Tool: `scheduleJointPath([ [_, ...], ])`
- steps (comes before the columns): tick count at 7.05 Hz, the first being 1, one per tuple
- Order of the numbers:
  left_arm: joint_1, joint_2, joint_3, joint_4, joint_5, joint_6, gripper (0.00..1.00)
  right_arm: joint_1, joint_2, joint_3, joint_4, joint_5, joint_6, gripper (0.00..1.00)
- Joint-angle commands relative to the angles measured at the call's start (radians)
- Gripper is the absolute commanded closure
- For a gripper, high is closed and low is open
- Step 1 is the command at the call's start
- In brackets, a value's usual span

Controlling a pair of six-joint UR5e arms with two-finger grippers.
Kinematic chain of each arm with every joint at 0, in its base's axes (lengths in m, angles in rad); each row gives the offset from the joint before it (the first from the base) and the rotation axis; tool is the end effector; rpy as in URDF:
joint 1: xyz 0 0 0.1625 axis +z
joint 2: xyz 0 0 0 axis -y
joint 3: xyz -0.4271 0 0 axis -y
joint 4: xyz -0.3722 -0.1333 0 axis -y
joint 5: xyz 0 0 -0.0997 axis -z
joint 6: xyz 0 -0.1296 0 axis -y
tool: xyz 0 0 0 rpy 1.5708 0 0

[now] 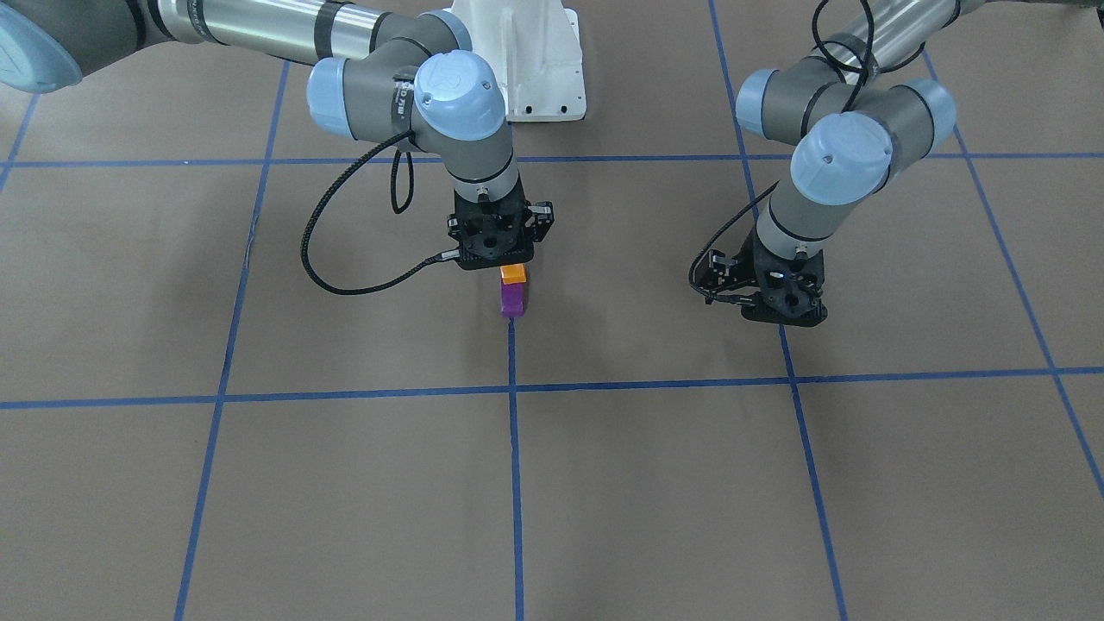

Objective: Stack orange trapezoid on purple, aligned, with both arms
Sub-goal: 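Carry the orange trapezoid with the right gripper above the purple trapezoid, then lower the orange trapezoid onto the purple one, aligned, and open the right gripper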

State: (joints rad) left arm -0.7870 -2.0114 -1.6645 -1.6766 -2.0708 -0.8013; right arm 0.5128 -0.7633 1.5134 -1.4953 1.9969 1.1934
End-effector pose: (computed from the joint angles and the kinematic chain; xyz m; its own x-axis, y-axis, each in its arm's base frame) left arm 0.4087 -0.5109 0.3909 0.6985 0.1642 -0.6965 -0.0927 0.9859 0.1394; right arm -0.6016 -0.4302 0.2108 0.6164 -0.0380 0.7865 0.0485 0.9988 0.0103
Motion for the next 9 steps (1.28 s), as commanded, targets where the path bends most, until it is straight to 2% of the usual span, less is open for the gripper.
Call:
scheduleJointPath([
  [1, 0.0, 0.0, -0.006, 0.0, 0.0, -0.002, 0.0, -0.008, -0.002, -0.002, -0.017, -0.001, 0.0, 1.0],
  [7, 0.002, -0.004, -0.011, 0.0, 0.0, -0.006, 0.0, -0.017, -0.001, -0.002, -0.048, -0.007, 0.002, 1.0],
  [9, 0.002, -0.004, -0.012, 0.0, 0.0, -0.006, 0.0, -0.034, 0.001, -0.002, -0.046, -0.041, -0.005, 1.0],
])
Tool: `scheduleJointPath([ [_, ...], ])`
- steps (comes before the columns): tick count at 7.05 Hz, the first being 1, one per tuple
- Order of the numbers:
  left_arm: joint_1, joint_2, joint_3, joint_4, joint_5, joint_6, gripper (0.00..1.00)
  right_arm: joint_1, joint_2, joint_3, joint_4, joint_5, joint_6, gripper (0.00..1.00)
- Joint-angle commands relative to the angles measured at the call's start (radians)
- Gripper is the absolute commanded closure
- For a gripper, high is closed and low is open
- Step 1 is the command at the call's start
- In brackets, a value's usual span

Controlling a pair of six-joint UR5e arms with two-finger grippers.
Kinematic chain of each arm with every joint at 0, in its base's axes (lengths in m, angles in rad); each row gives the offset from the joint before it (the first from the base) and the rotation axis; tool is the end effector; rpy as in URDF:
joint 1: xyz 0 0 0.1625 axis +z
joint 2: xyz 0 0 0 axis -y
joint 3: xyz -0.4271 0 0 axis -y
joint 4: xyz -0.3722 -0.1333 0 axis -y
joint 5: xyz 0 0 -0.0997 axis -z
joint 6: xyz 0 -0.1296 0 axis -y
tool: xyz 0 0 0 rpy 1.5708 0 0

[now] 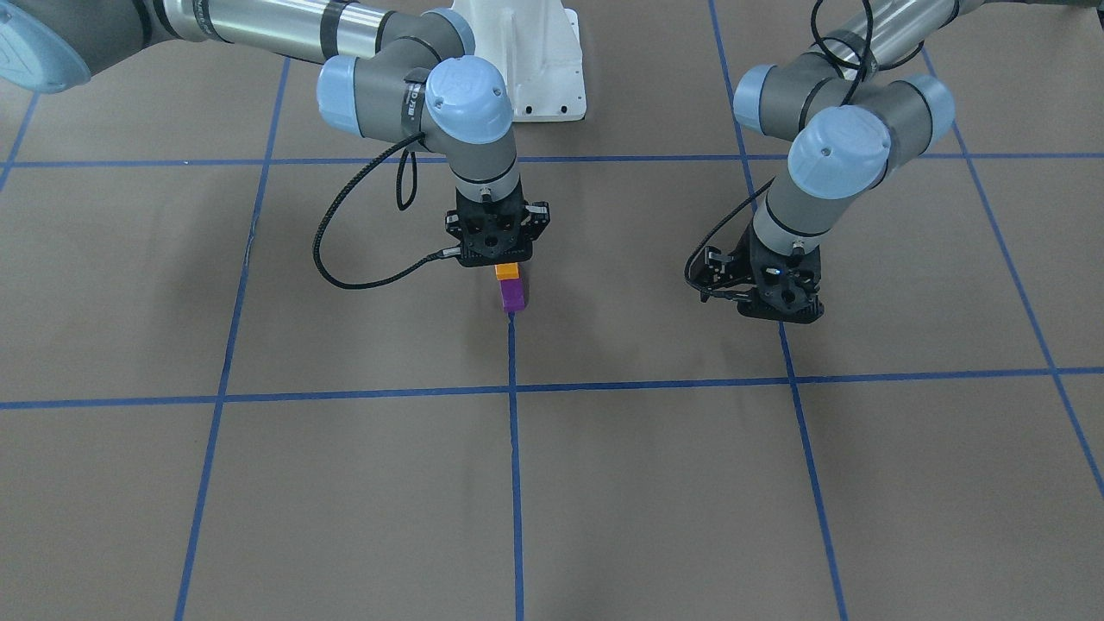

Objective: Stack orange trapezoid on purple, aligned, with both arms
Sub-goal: 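Lower the orange trapezoid onto the purple one, aligned, and open the right gripper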

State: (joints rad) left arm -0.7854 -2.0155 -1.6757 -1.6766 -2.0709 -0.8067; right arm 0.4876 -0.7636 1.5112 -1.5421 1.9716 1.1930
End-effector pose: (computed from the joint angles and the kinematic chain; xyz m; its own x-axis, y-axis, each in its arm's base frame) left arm 0.4089 -0.5096 0.3830 0.6911 0.1676 -0.7031 -0.0891 0.9851 0.1472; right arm -0.6116 -0.4180 0.2201 0.6559 -0.0366 0.7539 0.0560 0.9984 -0.0003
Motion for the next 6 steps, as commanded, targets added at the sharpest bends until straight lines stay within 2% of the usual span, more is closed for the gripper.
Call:
scheduleJointPath([
  [1, 0.0, 0.0, -0.001, 0.0, 0.0, 0.0, 0.0, -0.011, 0.0, 0.0, 0.0, -0.016, -0.012, 1.0],
  [4, 0.002, -0.003, -0.009, 0.003, 0.0, -0.017, 0.0, -0.021, 0.0, 0.001, 0.0, -0.046, -0.018, 1.0],
  [5, 0.002, -0.005, -0.01, 0.003, 0.0, -0.025, 0.0, -0.021, 0.0, 0.001, 0.0, -0.046, -0.016, 0.68],
  [6, 0.002, -0.005, -0.013, 0.003, 0.002, -0.028, 0.0, -0.021, 0.0, 0.003, 0.0, -0.056, -0.007, 0.01],
])
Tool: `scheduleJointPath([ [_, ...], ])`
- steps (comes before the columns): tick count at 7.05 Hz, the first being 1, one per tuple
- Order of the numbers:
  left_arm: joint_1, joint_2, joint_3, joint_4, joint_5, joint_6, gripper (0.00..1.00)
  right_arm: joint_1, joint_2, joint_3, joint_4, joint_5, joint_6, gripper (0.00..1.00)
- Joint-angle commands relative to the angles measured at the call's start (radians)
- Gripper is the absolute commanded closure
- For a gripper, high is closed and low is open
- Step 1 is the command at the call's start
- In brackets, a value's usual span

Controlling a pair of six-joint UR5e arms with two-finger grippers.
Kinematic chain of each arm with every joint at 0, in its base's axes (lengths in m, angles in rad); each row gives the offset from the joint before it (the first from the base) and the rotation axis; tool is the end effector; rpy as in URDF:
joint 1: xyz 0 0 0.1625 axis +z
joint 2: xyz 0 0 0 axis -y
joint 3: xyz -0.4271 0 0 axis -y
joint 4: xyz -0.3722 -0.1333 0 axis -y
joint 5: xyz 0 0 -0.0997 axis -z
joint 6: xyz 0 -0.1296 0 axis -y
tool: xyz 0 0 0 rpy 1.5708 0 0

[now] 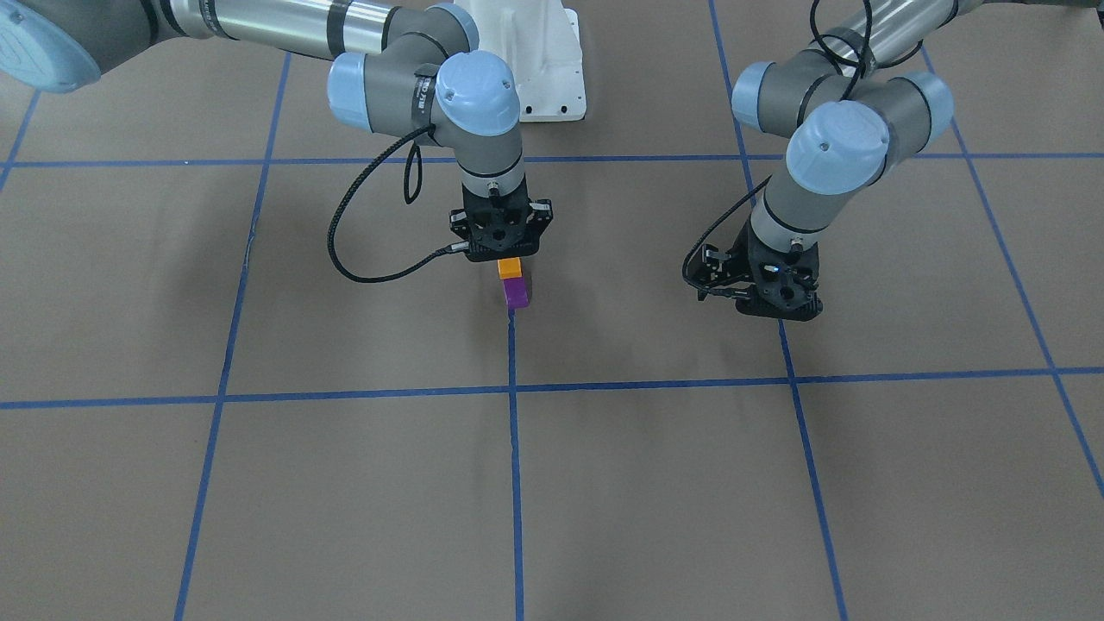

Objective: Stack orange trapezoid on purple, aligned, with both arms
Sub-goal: 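Lower the orange trapezoid onto the purple one, aligned, and open the right gripper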

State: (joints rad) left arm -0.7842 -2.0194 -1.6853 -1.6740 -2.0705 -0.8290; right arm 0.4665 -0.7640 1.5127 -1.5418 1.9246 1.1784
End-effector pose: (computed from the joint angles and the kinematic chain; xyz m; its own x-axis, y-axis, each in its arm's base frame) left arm 0.4089 -0.5085 0.3765 0.6875 0.1518 -0.7102 -0.0736 0.9874 0.1399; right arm -0.6189 -0.4106 0.2213 0.6663 -0.0661 0.7427 0.0541 0.9977 0.0402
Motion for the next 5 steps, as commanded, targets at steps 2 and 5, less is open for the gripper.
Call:
scheduleJointPath([
  [2, 0.002, -0.001, -0.007, 0.003, 0.001, -0.006, 0.0, 0.007, 0.0, 0.012, 0.0, 0.001, 0.0, 0.0],
  [5, -0.085, 0.063, -0.04, 0.002, -0.081, 0.08, 0.0, 0.2, -0.059, 0.14, -0.044, 0.181, -0.005, 0.0],
])
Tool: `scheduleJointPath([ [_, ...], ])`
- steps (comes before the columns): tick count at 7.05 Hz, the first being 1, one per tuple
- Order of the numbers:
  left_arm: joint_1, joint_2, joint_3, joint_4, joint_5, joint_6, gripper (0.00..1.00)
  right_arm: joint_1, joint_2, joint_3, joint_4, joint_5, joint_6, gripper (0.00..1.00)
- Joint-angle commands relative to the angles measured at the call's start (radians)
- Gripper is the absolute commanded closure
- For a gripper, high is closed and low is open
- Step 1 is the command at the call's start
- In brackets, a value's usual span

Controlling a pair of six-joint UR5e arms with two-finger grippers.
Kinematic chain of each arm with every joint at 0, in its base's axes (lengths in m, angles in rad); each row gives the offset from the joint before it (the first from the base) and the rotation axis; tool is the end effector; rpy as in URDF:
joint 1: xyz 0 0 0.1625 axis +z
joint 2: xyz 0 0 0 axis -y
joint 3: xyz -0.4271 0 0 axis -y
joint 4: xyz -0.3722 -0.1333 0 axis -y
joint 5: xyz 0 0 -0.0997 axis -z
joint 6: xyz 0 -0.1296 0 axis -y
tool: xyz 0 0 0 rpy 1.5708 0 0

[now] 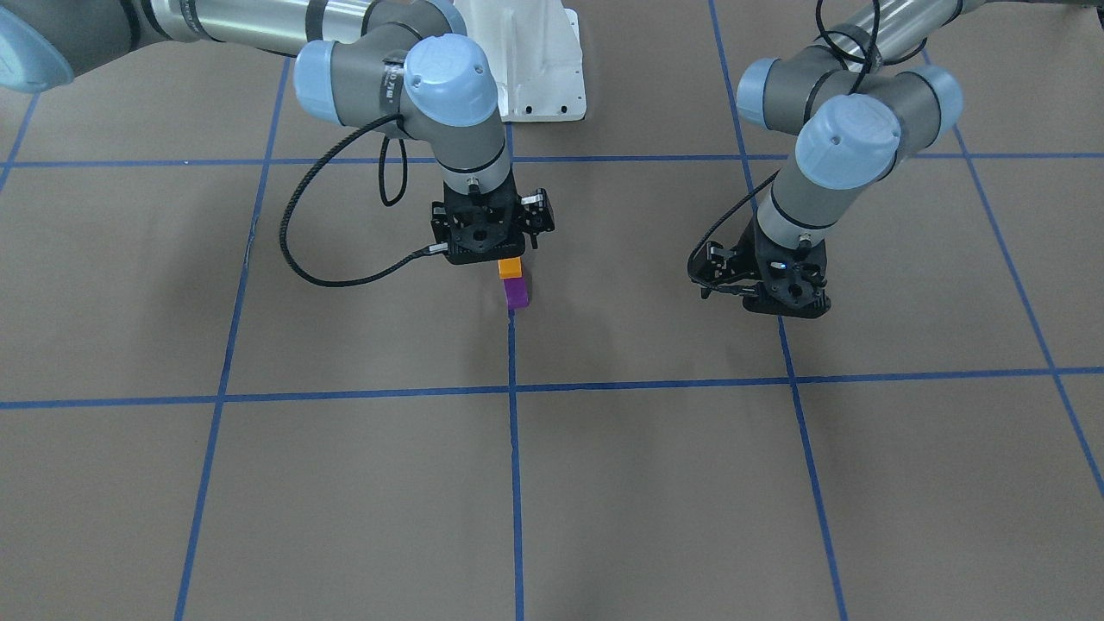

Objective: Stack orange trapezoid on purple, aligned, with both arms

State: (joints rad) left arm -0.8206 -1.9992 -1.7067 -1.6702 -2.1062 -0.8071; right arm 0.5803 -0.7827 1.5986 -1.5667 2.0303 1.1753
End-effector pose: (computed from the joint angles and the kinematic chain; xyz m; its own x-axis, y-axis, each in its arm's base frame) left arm 0.3866 -0.5134 0.3783 0.6748 0.1483 -0.7229 -0.0717 0.9881 0.1358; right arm -0.5529 -0.4531 0.1990 0.6113 -0.0121 0.7913 0.0166 0.9999 0.0025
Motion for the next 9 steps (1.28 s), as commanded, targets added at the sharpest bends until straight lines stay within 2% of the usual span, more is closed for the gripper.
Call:
scheduleJointPath([
  [1, -0.099, 0.113, -0.049, -0.002, -0.051, 0.16, 0.0, 0.129, -0.161, 0.134, -0.013, 0.079, -0.04, 0.0],
  [3, -0.248, 0.264, -0.076, 0.0, -0.052, 0.45, 0.0, 0.255, -0.403, 0.243, -0.006, 0.08, -0.242, 0.0],
  [4, -0.376, 0.33, -0.055, 0.001, -0.067, 0.62, 0.0, 0.348, -0.506, 0.268, -0.006, 0.085, -0.335, 0.0],
  [6, -0.628, 0.368, 0.112, -0.003, -0.281, 0.947, 0.0, 0.564, -0.689, 0.27, -0.004, 0.219, -0.561, 0.0],
  [8, -0.669, 0.376, 0.14, 0.001, -0.27, 0.997, 0.0, 0.743, -0.869, 0.256, -0.006, 0.226, -0.865, 0.0],
  [9, -0.698, 0.422, 0.127, 0.0, -0.268, 0.997, 0.0, 0.824, -0.909, 0.244, -0.009, 0.226, -1.013, 0.0],
])
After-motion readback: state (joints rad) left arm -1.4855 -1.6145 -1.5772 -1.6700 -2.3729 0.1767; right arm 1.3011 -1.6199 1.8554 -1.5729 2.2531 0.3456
